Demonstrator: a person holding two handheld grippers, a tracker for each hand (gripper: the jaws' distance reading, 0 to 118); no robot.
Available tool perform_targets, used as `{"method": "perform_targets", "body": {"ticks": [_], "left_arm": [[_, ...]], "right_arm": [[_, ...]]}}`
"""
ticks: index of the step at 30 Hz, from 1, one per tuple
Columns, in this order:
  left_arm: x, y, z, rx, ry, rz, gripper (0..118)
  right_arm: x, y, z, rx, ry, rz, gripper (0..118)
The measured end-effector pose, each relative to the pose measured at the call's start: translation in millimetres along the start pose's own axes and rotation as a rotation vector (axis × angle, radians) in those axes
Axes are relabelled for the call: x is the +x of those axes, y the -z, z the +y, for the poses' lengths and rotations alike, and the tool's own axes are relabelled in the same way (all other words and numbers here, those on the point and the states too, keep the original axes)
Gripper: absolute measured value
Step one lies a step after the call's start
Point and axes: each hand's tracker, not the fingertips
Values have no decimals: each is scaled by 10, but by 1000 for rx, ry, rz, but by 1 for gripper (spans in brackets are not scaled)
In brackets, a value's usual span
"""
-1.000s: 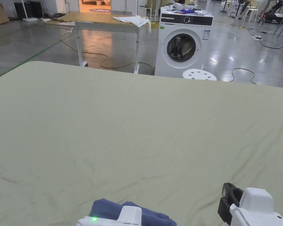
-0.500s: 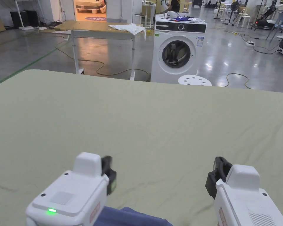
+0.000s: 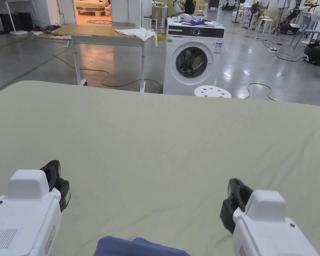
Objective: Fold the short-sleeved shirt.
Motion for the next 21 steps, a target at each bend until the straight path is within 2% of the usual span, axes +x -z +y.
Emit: {"method": "perform_targets", "body": {"ticks": [6, 8, 11, 15, 17, 19, 21], "left_arm": [[-123, -18, -226, -86, -12, -35, 1], [-168, -23, -309, -118, -27, -56, 1], [-233, -26, -423, -184, -64, -89, 1], [-370, 28, -558, -306, -183, -177, 3], [-435, 91, -625, -387, -240, -209, 14], [-512, 160, -701, -457, -303, -256, 37], [-555, 230, -772, -531, -340, -327, 64]], "right_arm": [[-488, -287, -556, -166, -76, 159, 2], [-613, -282, -779, -220, -95, 167, 2], [-687, -197, -1047, -259, -75, 138, 2], [-775, -120, -1376, -316, -141, 124, 2], [-814, -144, -1501, -320, -151, 128, 2], [-865, -178, -1605, -297, -238, 100, 2], [-893, -190, -1656, -273, -259, 90, 2]]}}
